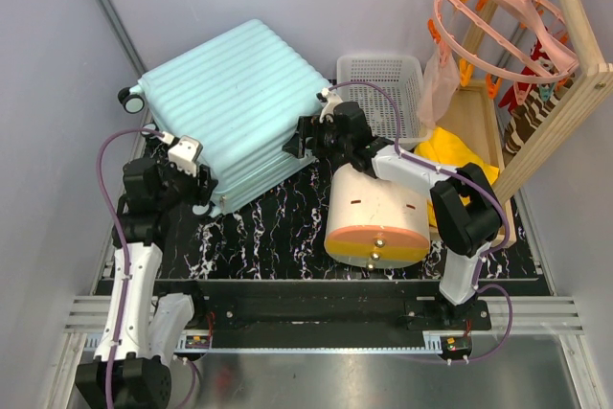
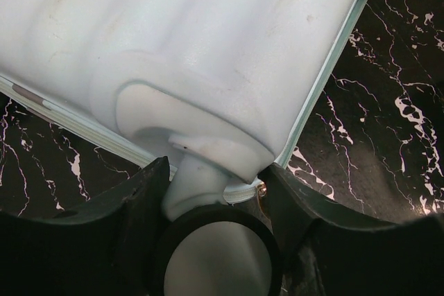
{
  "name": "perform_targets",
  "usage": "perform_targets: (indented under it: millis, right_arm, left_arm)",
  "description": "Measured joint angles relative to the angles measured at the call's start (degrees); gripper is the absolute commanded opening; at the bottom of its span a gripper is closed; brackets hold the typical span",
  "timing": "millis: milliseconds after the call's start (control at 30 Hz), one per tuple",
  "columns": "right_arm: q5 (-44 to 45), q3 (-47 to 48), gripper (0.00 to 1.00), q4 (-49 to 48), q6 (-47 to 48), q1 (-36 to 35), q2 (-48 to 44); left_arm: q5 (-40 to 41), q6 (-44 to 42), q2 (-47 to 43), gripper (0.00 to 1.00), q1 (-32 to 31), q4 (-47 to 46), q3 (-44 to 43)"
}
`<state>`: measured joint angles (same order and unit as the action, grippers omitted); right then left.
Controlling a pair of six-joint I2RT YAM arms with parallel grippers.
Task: Open, take out, and arrange the luggage
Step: Adjust the luggage at the center of the board.
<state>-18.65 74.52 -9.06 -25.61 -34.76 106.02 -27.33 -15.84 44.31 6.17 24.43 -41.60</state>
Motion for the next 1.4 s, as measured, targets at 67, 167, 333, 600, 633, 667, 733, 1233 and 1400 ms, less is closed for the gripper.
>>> perform_targets:
  millis: [67,167,333,600,633,667,733,1233,1400]
  right_arm:
    - [0.0,0.0,0.93,0.1,0.0,0.0,0.0]
    - [0.2,0.0,0.93,0.4,0.0,0.0,0.0]
    - [0.6,0.1,0.93,0.9,0.1,0.0,0.0]
    - [-0.6,1.1,0.93,2.0,0.4,0.0,0.8]
    - [-0.9,1.4,0.93,2.0,0.6,0.0,1.1]
    - [-1.3,1.9,0.93,2.1,0.7,0.0,1.4]
    - [-2.6,3.2,0.93,2.4,1.0,0.2,2.6]
    - [-7.8,13.7,0.91,2.4,0.3,0.4,11.6]
    - [-4.7,15.6,0.92,3.8,0.3,0.2,12.3]
  left_arm:
    - [0.3,0.3,-0.5,0.0,-0.4,-0.1,0.2]
    - [0.9,1.0,-1.8,0.0,-1.3,-0.3,0.8]
    - [1.6,2.8,-6.0,0.0,-3.0,-1.8,3.4]
    - [3.2,7.6,-12.9,0.0,-6.6,-2.6,6.8]
    - [3.2,8.1,-13.4,0.0,-6.7,-2.7,7.0]
    - [3.2,8.5,-13.9,0.0,-6.8,-2.7,7.3]
    - [3.2,9.4,-14.8,0.0,-6.9,-2.7,7.6]
    - [1.2,14.1,-18.2,0.0,-7.1,-2.3,9.6]
    - [0.6,16.2,-12.0,0.0,-8.3,-3.5,7.3]
